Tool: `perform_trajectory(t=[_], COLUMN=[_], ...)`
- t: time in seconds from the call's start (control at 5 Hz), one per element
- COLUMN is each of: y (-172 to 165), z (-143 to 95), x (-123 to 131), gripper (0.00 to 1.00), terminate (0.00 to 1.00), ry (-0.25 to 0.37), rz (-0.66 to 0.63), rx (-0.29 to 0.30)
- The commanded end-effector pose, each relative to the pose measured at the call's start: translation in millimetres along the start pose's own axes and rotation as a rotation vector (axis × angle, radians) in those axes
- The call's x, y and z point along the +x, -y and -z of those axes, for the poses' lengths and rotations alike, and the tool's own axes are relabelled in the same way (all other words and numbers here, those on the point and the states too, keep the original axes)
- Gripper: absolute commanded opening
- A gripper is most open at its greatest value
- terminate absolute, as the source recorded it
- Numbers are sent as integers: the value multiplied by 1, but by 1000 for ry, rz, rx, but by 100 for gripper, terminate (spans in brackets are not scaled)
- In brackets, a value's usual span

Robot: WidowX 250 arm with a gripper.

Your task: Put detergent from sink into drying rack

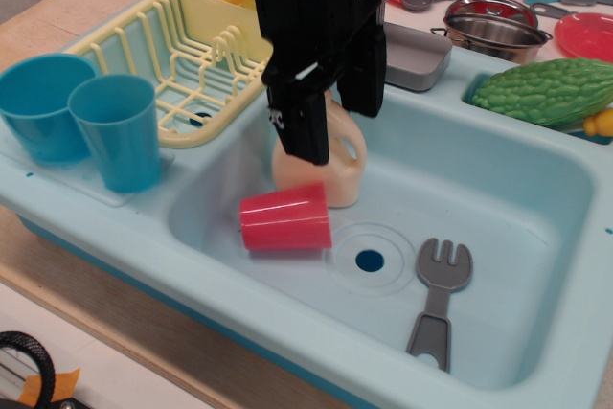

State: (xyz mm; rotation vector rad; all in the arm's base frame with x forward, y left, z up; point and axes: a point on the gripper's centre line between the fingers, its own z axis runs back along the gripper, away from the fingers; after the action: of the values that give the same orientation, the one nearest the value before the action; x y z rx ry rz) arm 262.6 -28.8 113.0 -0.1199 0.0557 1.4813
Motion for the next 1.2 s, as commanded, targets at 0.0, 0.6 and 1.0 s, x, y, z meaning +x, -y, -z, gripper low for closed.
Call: perform_trajectory(t=[0.0,0.6,1.0], y=[2,13,25], z=[2,-32,-75], x=[9,2,20], gripper=[0,0,0], terminate=[0,0,0], ry=[3,110,221], rz=[-19,5,24], rx=[-24,-26,-55])
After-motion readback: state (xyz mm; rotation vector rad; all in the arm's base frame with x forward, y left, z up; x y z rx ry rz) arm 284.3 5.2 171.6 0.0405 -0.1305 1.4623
